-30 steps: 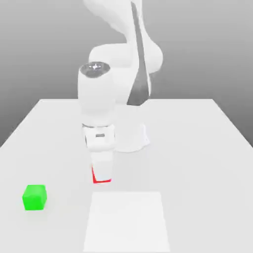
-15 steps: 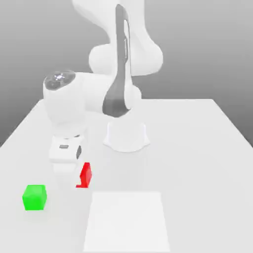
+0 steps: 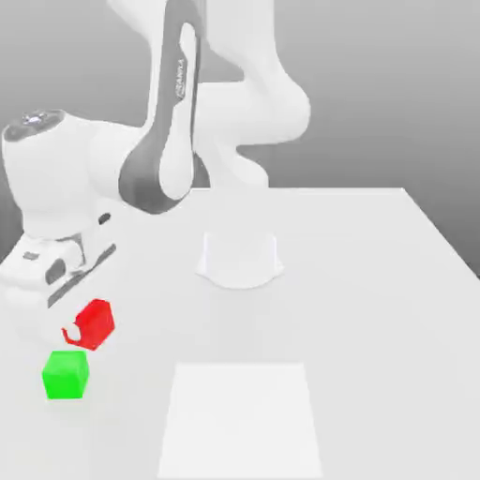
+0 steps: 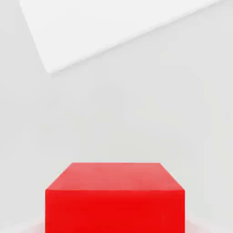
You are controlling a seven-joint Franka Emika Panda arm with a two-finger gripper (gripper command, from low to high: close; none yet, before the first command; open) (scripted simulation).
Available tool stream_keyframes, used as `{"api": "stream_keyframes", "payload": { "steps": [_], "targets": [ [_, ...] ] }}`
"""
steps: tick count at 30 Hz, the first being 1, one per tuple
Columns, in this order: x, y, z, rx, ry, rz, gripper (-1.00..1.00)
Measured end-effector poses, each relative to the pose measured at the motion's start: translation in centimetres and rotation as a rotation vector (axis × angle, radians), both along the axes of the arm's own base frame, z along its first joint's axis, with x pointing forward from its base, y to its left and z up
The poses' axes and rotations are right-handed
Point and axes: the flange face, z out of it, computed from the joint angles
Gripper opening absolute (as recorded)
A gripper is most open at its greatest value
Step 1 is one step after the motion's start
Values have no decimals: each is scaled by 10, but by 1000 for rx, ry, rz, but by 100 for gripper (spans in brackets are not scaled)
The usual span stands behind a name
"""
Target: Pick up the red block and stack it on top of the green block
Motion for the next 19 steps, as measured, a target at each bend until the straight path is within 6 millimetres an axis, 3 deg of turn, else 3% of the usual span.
{"api": "stream_keyframes", "payload": {
  "steps": [5, 9, 15, 16, 19],
  "targets": [
    [-9, -31, 8, -30, -30, -85, -100],
    [4, -21, -6, -33, -37, -49, -100],
    [1, -21, -42, -31, -32, -53, -100],
    [-1, -21, -49, -30, -30, -55, 100],
    [-1, -21, -49, -30, -30, -55, 100]
  ]
}}
